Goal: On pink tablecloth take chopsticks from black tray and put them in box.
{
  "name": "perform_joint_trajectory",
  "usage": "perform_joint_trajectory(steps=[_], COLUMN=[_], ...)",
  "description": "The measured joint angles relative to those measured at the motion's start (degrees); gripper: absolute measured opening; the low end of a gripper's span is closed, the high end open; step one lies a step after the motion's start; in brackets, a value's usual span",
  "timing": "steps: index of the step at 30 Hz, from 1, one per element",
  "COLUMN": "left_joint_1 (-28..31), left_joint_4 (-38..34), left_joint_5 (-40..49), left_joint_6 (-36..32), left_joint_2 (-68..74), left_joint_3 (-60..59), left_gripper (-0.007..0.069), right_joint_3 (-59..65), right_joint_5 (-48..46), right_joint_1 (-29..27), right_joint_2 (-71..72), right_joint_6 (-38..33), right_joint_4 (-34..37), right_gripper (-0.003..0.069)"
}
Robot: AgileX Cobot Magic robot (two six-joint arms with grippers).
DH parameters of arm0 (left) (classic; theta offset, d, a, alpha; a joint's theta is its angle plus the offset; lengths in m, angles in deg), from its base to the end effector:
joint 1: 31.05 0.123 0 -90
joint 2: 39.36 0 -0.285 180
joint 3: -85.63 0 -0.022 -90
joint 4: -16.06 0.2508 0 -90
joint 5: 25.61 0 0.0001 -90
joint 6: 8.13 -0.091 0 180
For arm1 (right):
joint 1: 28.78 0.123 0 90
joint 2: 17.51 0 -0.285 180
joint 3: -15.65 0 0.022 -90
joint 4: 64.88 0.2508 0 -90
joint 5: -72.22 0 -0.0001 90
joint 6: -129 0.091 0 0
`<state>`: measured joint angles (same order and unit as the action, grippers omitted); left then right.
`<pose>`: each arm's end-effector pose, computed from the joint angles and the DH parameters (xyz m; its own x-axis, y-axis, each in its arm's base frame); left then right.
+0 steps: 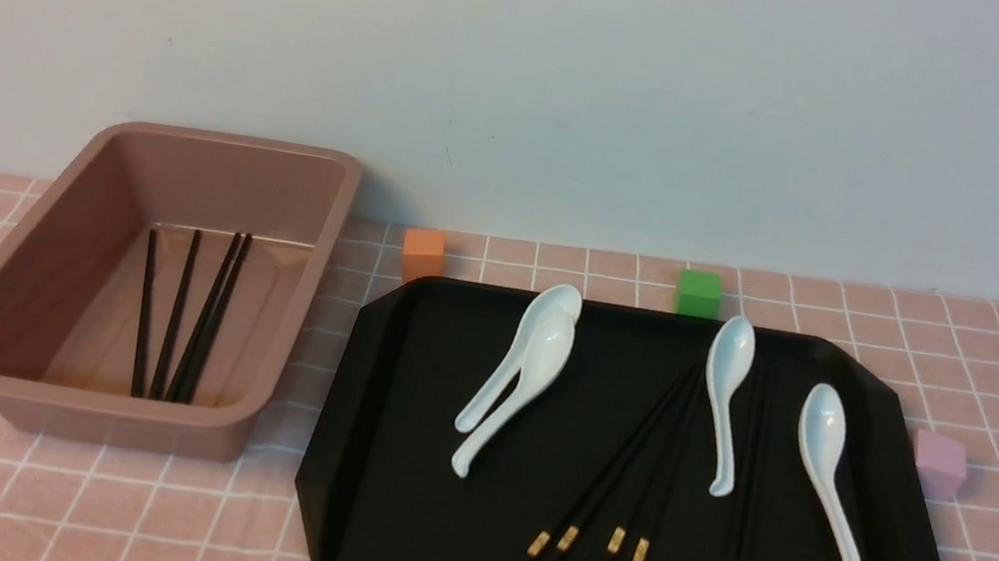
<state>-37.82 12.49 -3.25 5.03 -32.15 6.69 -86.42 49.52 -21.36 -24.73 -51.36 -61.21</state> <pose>0.0516 -0.0083 0.1686 -0.3414 -0.2448 -0.9075 0.0453 0.9601 -0.2760 0.0512 0.0089 0.1740 -0.3109 0.0127 -0.9504 -0.1362 0.9890 0.0578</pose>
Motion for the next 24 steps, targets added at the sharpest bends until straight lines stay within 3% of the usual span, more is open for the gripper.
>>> perform_joint_trajectory(steps=[9,15,24], left_joint_1=[0.35,5.14,4.01], left_joint_4=[1.03,1.13,1.07], left_joint_5=[0.0,0.0,0.0], left_joint_6=[0.0,2.21,2.8], left_joint_2=[0.0,0.0,0.0], left_joint_3=[0.0,0.0,0.0], left_gripper=[-0.0013,-0.0013,-0.0013], right_joint_3=[0.0,0.0,0.0], right_joint_5=[0.0,0.0,0.0], right_joint_1=[0.0,0.0,0.0], right_joint_2=[0.0,0.0,0.0], right_joint_6=[0.0,0.0,0.0], right_joint_4=[0.0,0.0,0.0], right_gripper=[0.024,0.024,0.024])
